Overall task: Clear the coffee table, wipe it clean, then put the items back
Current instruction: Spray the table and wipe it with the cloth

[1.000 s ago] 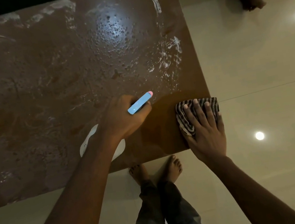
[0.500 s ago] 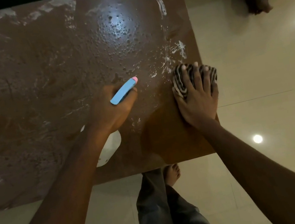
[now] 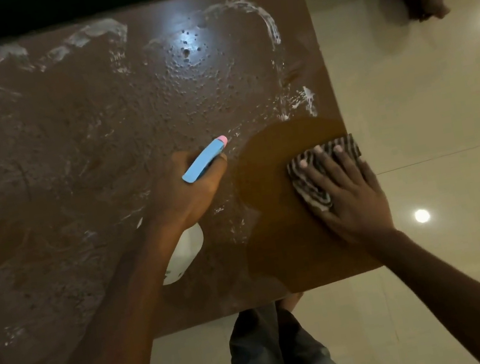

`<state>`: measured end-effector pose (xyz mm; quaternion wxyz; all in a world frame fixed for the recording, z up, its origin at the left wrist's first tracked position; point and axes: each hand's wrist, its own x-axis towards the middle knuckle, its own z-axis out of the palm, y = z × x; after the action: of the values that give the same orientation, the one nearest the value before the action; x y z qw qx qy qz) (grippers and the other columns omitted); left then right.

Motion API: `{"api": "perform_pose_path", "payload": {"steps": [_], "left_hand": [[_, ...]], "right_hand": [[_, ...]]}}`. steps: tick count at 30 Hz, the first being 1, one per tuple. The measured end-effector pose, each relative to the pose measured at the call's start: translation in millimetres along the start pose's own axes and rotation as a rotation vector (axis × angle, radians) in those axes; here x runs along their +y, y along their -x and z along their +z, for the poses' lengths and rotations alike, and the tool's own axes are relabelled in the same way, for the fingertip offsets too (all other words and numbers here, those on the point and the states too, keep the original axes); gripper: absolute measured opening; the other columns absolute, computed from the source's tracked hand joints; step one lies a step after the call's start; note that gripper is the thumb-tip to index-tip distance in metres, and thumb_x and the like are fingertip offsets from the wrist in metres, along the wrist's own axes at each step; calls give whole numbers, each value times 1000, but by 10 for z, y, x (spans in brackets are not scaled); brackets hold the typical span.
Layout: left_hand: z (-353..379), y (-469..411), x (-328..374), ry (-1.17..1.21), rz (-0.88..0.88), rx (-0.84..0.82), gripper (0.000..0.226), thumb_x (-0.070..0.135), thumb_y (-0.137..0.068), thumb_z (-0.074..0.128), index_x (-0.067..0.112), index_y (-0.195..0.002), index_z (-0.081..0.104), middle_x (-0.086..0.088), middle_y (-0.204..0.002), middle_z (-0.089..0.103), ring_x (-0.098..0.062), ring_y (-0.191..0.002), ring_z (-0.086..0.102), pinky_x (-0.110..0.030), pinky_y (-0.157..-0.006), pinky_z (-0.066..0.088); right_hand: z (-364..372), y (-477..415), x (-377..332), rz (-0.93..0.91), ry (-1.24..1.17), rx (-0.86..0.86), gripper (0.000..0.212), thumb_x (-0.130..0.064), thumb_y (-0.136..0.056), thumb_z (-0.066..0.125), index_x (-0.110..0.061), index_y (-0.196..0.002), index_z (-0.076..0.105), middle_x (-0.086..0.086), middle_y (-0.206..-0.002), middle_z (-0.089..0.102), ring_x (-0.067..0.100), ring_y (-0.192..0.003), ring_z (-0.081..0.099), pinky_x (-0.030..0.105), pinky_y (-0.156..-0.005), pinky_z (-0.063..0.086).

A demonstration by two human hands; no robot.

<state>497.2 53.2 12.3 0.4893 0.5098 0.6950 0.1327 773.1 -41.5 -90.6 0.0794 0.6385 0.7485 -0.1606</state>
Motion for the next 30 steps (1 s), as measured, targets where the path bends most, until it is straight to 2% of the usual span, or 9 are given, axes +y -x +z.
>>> {"api": "perform_pose_path", "payload": {"steps": [3, 5, 7, 10, 13, 18, 21, 25, 30], "left_hand": [[-22, -90, -8, -23, -8, -5, 17, 43, -92, 59, 29, -82, 58, -9, -87, 67, -27, -81, 66, -33, -64, 55], [-52, -160, -20, -31, -26, -18, 20, 45, -91, 59, 26, -90, 60, -7, -88, 66, -23, -79, 65, -33, -64, 54], [-92, -222, -23, -48, -25, -22, 28, 47, -91, 59, 20, -95, 63, -7, -86, 66, -22, -76, 64, -30, -60, 51], [-159, -292, 86, -85, -2, -21, 33, 51, -89, 60, 18, -92, 67, -9, -83, 68, -24, -73, 65, -38, -61, 53], [-181, -313, 262, -139, 76, -50, 40, 54, -88, 59, 15, -81, 65, -14, -78, 67, -28, -68, 64, -37, -61, 54], [-142, -456, 418, -229, 154, -65, 53, 63, -85, 54, 11, -79, 65, -14, -72, 66, -31, -68, 64, -38, -62, 55], [-91, -552, 467, -254, 162, -85, 52, 64, -85, 55, 15, -71, 63, -9, -63, 62, -27, -59, 60, -34, -56, 51], [-66, -623, 466, -286, 89, -72, 44, 65, -83, 56, 23, -71, 54, 1, -67, 58, -14, -59, 56, -27, -57, 47], [-115, -657, 456, -159, 87, -22, 41, 60, -85, 56, 21, -73, 63, -5, -68, 65, -13, -55, 58, -21, -52, 46]], "right_hand": [[-120, -445, -159, 260, -97, 64, 68, -66, -98, 18, -41, -157, -2, -6, -167, -5, 21, -153, -10, 49, -123, 4], [-136, -669, -445, 337, -110, 77, 69, -66, -98, 20, -40, -158, -2, -3, -168, -5, 25, -153, -10, 51, -123, 0], [-91, -685, -739, 226, -91, 59, 70, -66, -97, 21, -38, -158, 1, -1, -168, -3, 27, -153, -8, 52, -122, -2], [37, -420, -928, -86, -14, -14, 72, -67, -97, 25, -37, -159, 3, -2, -168, -3, 26, -154, -8, 54, -122, 1], [106, -184, -722, -161, 0, -17, 71, -68, -97, 27, -39, -158, 5, -6, -167, 2, 23, -154, -4, 52, -122, 4], [84, -15, -354, 79, -15, -34, 69, -68, -97, 19, -38, -158, 4, -6, -167, 3, 23, -154, -1, 52, -123, 8], [35, -45, -332, 125, -38, -25, 69, -68, -97, 13, -37, -159, 6, -4, -167, 6, 23, -154, 1, 50, -123, 9], [-29, -144, -275, 207, -95, 20, 68, -66, -97, 17, -38, -158, 5, -6, -167, 5, 21, -154, -2, 47, -123, 7], [-201, -640, -177, 376, -181, 76, 68, -63, -98, 21, -39, -158, 1, -5, -168, 0, 19, -154, -8, 47, -124, 7]]}}
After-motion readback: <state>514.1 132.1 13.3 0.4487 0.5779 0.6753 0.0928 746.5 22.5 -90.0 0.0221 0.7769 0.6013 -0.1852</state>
